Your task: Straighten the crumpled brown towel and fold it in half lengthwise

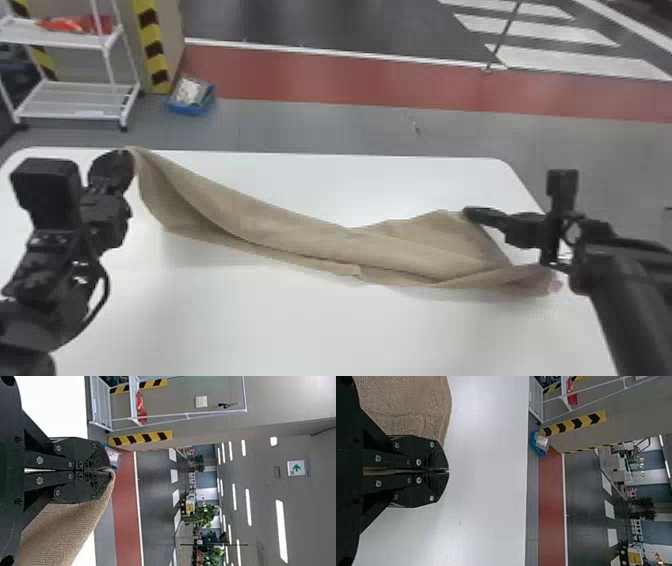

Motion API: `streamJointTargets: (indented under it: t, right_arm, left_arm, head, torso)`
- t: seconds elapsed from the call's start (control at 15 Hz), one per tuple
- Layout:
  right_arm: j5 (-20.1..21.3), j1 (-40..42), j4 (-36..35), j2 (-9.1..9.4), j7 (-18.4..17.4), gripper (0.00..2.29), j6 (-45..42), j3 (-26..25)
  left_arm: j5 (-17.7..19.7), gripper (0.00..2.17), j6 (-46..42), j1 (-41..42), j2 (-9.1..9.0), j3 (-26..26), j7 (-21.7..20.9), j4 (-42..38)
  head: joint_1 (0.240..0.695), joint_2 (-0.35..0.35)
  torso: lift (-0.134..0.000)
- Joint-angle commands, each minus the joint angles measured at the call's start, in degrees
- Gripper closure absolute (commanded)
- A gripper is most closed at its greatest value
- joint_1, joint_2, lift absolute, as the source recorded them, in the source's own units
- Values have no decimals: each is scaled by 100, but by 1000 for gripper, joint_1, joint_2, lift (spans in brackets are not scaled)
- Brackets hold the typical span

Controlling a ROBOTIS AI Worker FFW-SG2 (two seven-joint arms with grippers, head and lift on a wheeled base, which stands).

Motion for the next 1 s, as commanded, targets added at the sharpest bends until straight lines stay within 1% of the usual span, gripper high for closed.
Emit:
streamJointTargets:
  t: [0.0, 0.07, 0.2, 0.27, 0.4, 0.47, 0.53, 0.67, 0.73, 0.87, 0.93]
  right_arm:
    - [-281, 128, -179, -1, 95, 1227, 179, -183]
    - [-509, 207, -390, -1, 148, 1274, 284, -271]
    - [-923, 559, -988, -10, 192, 1274, 302, -684]
    - [-1292, 761, -1357, -45, 210, 1274, 302, -886]
    - [-1889, 1007, -1884, -106, 236, 1298, 320, -1264]
    - [-2162, 1086, -2139, -150, 236, 1298, 355, -1475]
    - [-2408, 1130, -2324, -177, 227, 1295, 443, -1633]
    - [-2909, 1209, -2543, -309, 157, 1295, 583, -2011]
    - [-3129, 1253, -2596, -379, 130, 1295, 671, -2204]
    - [-3401, 1438, -2772, -502, 130, 1298, 865, -2371]
    - [-3471, 1517, -2860, -511, 130, 1295, 900, -2406]
  left_arm:
    - [0, 1382, 0, 0, 0, -10, 9, -18]
    - [0, 1382, -17, 26, 0, 8, 9, -53]
    - [35, 1382, 0, 79, 0, 96, 18, -211]
    - [106, 1382, 88, 185, 35, 307, 9, -431]
    - [167, 1382, 545, 343, 141, 597, 9, -897]
    - [264, 1382, 897, 404, 149, 781, -17, -1152]
    - [334, 1382, 1055, 475, 158, 922, -44, -1345]
    - [369, 1382, 1319, 668, 176, 1124, -132, -1714]
    - [492, 1382, 1442, 817, 176, 1247, -193, -1916]
    - [510, 1382, 1705, 1037, 176, 1300, -308, -2356]
    - [528, 1382, 1899, 1107, 176, 1300, -404, -2540]
  head:
    - [695, -194]
    - [695, -194]
    - [695, -197]
    - [695, -201]
    - [695, -212]
    - [686, -213]
    - [674, -215]
    - [649, -222]
    - [628, -235]
    - [613, -257]
    - [606, -284]
  torso:
    - [-124]
    - [-124]
    - [-124]
    - [-124]
    - [-124]
    - [-124]
    - [-124]
    - [-124]
    - [-124]
    - [-124]
    - [-124]
